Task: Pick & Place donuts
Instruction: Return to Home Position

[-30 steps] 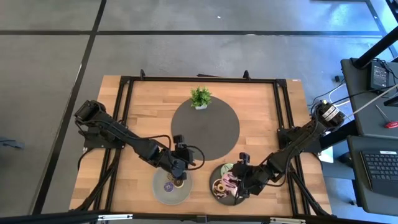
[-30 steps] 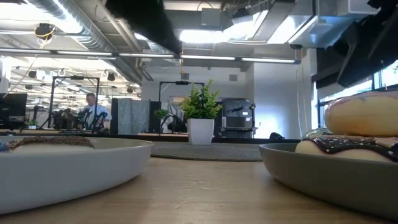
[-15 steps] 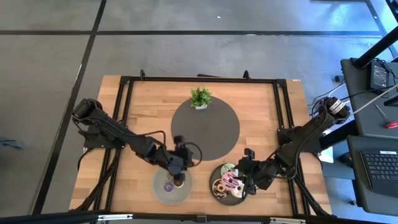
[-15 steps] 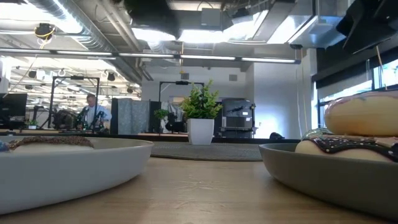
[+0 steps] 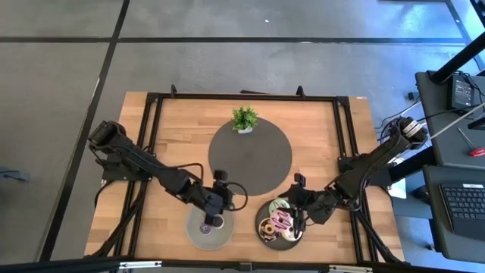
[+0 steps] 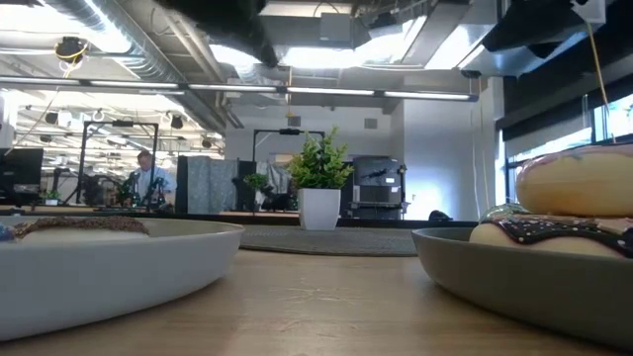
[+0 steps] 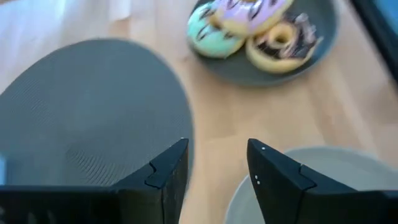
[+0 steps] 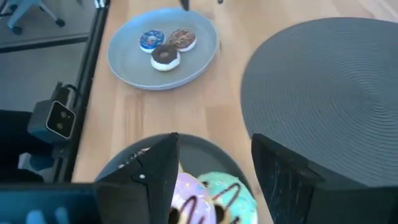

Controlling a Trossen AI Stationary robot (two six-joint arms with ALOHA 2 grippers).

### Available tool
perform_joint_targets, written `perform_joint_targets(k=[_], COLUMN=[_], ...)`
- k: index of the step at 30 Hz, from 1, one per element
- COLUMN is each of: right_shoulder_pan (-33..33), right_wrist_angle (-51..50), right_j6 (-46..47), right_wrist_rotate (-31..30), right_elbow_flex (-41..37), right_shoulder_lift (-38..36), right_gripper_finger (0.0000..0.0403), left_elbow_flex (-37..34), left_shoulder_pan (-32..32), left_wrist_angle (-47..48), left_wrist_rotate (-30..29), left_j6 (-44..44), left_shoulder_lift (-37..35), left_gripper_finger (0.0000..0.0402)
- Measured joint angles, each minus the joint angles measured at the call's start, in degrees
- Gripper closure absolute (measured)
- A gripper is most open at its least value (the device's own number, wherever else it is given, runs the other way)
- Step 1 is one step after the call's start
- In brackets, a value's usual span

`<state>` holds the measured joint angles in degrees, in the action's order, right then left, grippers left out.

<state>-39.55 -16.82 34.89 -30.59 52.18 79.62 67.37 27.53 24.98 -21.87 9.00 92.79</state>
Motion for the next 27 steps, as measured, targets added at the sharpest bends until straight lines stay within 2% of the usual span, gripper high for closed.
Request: perform_joint_targets(k=[3, 6, 9, 14, 17, 23, 27], right_shoulder_pan=[0.3, 2.0, 5.1, 11.3, 13.7, 15.7, 16.6], right_wrist_angle=[-2.3, -3.1, -4.2, -4.9, 2.4, 24.9, 33.9], right_j6=[-0.8, -2.5, -4.3, -7.9, -11.4, -14.4, -15.7], right_wrist_rotate=[0.0, 0.1, 0.4, 5.2, 7.1, 8.9, 8.8], right_elbow_flex=[0.0, 0.0, 0.0, -0.1, -3.2, -18.8, -28.3], right_shoulder_lift=[-1.1, -2.0, -2.9, -4.4, -5.7, -13.2, -22.0], right_gripper_finger=[0.0201, 0.0201, 0.0201, 0.0201, 0.0201, 0.0201, 0.0201], left_elbow_flex=[-5.6, -14.3, -23.3, -36.3, -42.4, -49.2, -51.1], left_shoulder_pan=[0.0, -0.1, -0.9, -3.9, -5.1, -5.3, -5.1], left_wrist_angle=[-2.1, -9.1, -16.9, -26.7, -29.5, -27.2, -24.8], left_wrist_rotate=[-1.7, -2.0, -1.5, -2.1, -5.3, -13.1, -11.2], left_j6=[0.8, 1.3, 1.3, 0.4, -1.3, -4.2, -0.6], left_shoulder_lift=[-3.6, -9.9, -18.1, -33.4, -42.2, -55.2, -60.0], left_gripper_finger=[0.0240, 0.0241, 0.0244, 0.0242, 0.0240, 0.0238, 0.0240])
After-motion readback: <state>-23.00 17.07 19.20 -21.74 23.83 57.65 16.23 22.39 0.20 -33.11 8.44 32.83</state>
